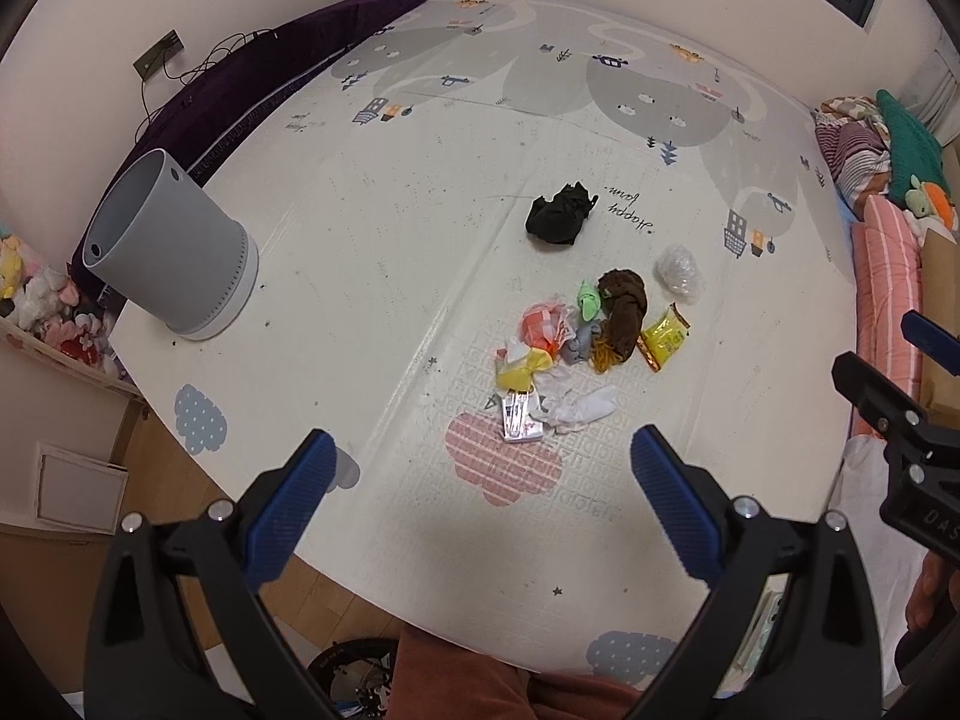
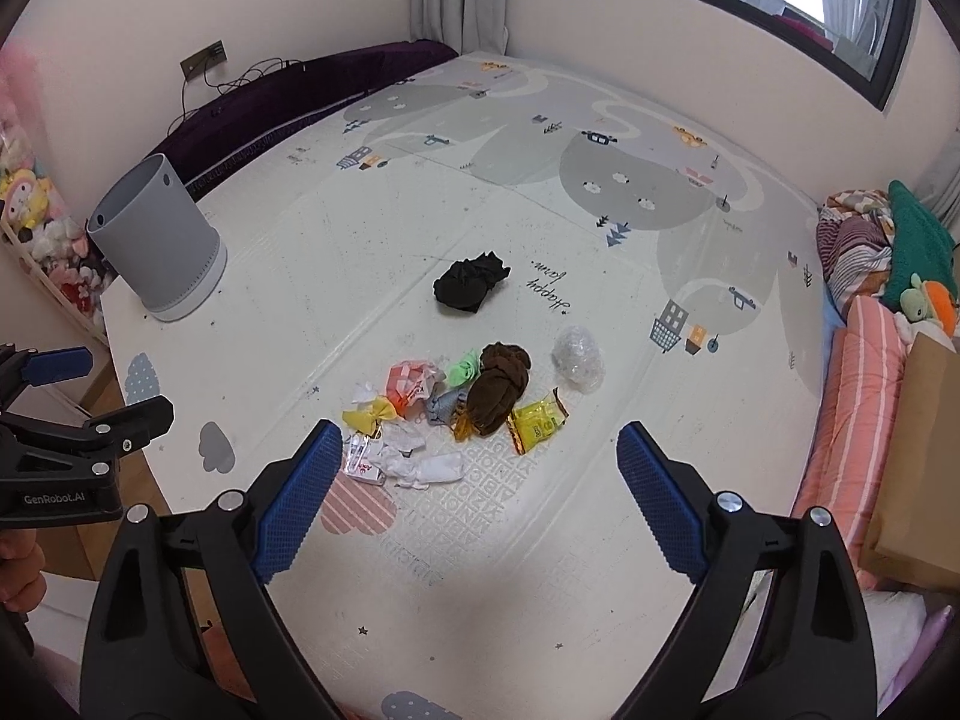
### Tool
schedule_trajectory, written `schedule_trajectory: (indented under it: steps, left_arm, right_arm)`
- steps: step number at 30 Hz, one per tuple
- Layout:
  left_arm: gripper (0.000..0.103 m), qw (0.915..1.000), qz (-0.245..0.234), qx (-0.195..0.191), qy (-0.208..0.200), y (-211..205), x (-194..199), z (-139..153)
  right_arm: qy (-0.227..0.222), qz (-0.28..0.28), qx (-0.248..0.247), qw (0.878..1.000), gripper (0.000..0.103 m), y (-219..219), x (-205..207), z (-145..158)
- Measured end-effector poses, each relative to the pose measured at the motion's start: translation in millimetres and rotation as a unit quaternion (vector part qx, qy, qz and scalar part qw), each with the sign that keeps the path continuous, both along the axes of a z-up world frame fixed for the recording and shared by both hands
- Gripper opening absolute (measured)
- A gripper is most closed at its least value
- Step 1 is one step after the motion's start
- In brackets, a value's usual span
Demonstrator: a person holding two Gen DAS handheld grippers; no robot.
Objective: Collect trash
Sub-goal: 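Lower the right tool to the white tissue and close on it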
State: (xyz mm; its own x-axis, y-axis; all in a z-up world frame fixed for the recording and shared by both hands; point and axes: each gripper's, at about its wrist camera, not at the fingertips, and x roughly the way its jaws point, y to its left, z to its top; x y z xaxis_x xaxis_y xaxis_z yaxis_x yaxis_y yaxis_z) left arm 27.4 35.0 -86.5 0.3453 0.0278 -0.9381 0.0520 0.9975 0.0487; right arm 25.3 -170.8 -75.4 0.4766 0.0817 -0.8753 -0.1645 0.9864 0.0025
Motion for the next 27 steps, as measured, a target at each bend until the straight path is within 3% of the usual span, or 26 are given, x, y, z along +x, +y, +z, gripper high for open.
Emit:
schedule_trajectory:
  steps: [7,12,27]
  left_arm:
    - [0.098,0.9997,-0.007,-0.005,0.022,8.5,30.0,-51.6]
    - [0.098,0.999,-0.007,-0.011,0.042,16.4,44.2,-94.9]
    - [0.098,0.9937,0.007,-0.029,0.108,41.3,52.9,-248.0]
  right_arm:
    - [0.015,0.004,-0.021,1.0,0.079,4.5,29.7,-63.7]
    - [0.052,0.017,-0.011,0.998,0.079,19.5,42.6,-116.3]
    - [0.113,0.045,-0.009,0.993,0.078,63.6,71.0,-312.8]
